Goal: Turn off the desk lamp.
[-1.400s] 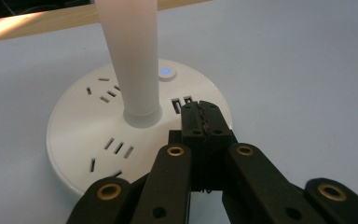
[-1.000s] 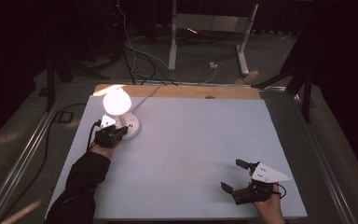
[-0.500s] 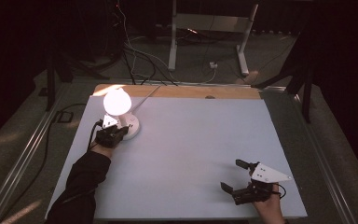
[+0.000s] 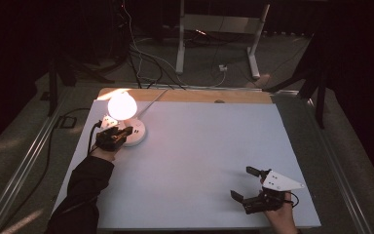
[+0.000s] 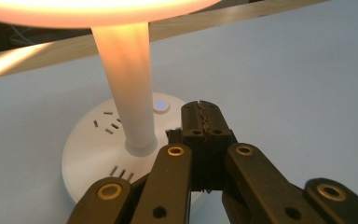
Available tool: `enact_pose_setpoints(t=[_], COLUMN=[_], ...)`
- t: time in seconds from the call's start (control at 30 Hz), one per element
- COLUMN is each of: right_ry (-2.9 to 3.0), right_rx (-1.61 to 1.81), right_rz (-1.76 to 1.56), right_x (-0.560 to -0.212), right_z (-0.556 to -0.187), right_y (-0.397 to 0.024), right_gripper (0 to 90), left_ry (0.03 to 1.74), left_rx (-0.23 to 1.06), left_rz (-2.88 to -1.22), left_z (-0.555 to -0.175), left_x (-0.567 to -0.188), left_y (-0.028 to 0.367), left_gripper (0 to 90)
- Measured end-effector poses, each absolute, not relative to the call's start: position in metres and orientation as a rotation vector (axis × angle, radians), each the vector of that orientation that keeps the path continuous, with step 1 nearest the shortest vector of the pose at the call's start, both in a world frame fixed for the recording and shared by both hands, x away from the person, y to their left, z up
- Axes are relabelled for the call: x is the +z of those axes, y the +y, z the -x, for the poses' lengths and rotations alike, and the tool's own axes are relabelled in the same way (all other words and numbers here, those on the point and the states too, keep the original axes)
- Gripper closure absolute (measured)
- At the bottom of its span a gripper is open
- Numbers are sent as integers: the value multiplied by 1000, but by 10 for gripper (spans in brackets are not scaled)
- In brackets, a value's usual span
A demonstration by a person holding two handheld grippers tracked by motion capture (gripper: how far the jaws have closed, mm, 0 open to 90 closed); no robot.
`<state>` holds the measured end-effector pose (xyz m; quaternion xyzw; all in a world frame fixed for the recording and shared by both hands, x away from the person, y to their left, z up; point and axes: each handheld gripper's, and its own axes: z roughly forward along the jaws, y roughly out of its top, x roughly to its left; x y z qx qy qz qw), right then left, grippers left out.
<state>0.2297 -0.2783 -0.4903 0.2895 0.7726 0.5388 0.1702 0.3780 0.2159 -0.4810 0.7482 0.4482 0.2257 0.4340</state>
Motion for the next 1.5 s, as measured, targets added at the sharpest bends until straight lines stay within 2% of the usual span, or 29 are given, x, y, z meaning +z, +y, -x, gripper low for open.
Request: enact_pose_setpoints(t=[0.87, 1.1, 1.2, 1.5], right_ry=[2195, 2198, 2198, 2206], right_rx=[1531, 1532, 1531, 1525], right_rz=[-821, -823, -824, -821], right_x=[-490, -490, -490, -491], right_z=[-229, -229, -229, -230], right_y=[-279, -278, -278, -277], right_gripper=[0, 0, 0, 0], left_ry=[1143, 1145, 1159, 1140], left_rx=[532, 540, 502, 530], left_rz=[-1932, -1940, -1948, -1935], left_z=[-383, -384, -386, -384], left_x=[-509, -511, -509, -511], left_y=[217, 216, 217, 218], left_gripper=[900, 900, 900, 900])
